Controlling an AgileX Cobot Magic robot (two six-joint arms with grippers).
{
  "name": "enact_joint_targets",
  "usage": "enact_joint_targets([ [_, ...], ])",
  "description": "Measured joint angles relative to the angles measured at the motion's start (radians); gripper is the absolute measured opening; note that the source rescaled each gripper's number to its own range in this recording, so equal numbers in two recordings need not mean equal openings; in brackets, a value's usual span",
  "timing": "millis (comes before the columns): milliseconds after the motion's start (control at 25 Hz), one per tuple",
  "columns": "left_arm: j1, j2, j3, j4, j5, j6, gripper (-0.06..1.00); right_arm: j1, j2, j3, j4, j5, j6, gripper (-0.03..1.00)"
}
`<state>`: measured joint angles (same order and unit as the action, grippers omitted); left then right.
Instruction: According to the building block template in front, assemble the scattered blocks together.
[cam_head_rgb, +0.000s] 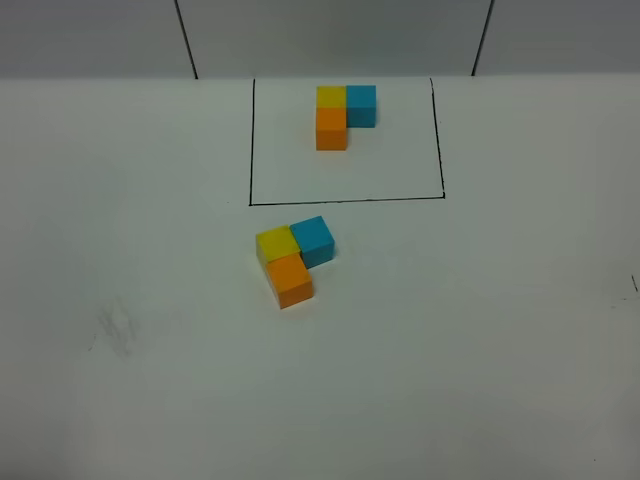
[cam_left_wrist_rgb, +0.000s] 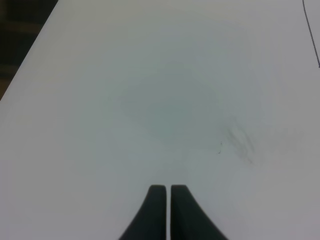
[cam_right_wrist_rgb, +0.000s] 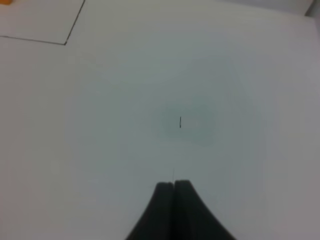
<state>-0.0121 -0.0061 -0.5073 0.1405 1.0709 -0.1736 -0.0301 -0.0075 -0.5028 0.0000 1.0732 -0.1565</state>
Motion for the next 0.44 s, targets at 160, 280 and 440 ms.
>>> enact_joint_targets([
  [160, 0.000, 0.000, 0.000, 0.000, 0.000, 0.000, 0.00, 0.000, 0.000, 0.000, 0.000, 0.000, 0.000, 0.00],
  [280, 0.000, 0.000, 0.000, 0.000, 0.000, 0.000, 0.00, 0.000, 0.000, 0.000, 0.000, 0.000, 0.000, 0.00],
  [440, 0.000, 0.000, 0.000, 0.000, 0.000, 0.001, 0.00, 0.000, 0.000, 0.000, 0.000, 0.000, 0.000, 0.00],
])
